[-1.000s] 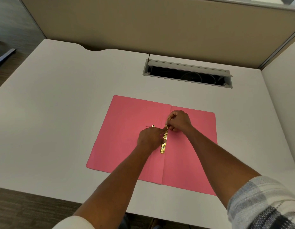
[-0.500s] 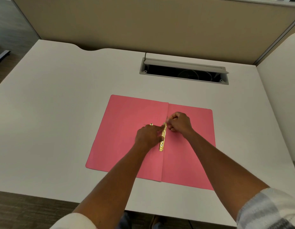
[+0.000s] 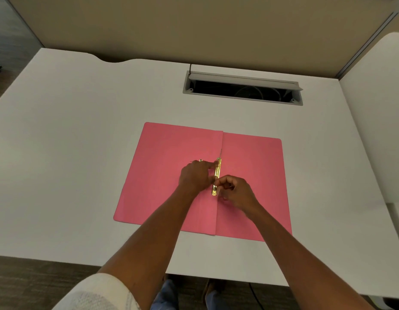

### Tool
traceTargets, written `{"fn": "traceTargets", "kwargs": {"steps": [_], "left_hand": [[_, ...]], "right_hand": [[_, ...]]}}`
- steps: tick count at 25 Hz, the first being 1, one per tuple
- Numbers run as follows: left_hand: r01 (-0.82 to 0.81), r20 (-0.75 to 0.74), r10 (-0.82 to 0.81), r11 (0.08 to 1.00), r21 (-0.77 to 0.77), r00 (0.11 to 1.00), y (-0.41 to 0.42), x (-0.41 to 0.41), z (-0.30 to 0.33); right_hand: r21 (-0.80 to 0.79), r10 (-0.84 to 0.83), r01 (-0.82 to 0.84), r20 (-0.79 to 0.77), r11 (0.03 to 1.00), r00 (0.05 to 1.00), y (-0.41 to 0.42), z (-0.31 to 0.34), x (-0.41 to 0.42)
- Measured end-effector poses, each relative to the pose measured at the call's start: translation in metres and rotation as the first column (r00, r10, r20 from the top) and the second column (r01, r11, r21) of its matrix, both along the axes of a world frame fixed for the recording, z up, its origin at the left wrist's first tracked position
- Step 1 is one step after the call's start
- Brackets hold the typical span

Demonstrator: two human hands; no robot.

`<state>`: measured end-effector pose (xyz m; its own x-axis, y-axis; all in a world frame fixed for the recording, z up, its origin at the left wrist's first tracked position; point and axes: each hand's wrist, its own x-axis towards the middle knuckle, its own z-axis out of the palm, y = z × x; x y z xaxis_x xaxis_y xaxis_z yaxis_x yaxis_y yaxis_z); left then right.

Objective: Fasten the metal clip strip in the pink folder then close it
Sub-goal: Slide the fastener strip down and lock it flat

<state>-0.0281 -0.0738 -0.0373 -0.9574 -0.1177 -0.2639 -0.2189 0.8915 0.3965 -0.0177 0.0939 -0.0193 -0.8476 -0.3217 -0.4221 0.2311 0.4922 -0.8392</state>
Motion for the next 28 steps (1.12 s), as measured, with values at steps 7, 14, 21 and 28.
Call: {"fn": "traceTargets", "kwargs": {"steps": [7, 14, 21, 28], "left_hand": [[0.011, 0.003, -0.011, 1.0, -0.009, 1.0, 0.0, 0.0, 0.001], [0.026, 0.006, -0.026, 1.0, -0.011, 1.0, 0.001, 0.0, 0.001], [0.004, 0.012, -0.005, 1.0, 0.022, 1.0, 0.0, 0.001, 0.001], [0.043, -0.006, -0.043, 0.999, -0.009, 0.999, 0.0, 0.0, -0.001]], "right_hand": [[0.043, -0.019, 0.028, -0.198, 0.999, 0.98, 0.003, -0.002, 0.014], [0.138, -0.037, 0.091, -0.354, 0.986, 0.934, 0.001, -0.013, 0.031], [0.238, 0.079, 0.026, -0.42, 0.971, 0.904, -0.007, -0.013, 0.039], [0.528, 0.381, -0.055, -0.533, 0.848, 0.755, -0.014, -0.015, 0.046]]}}
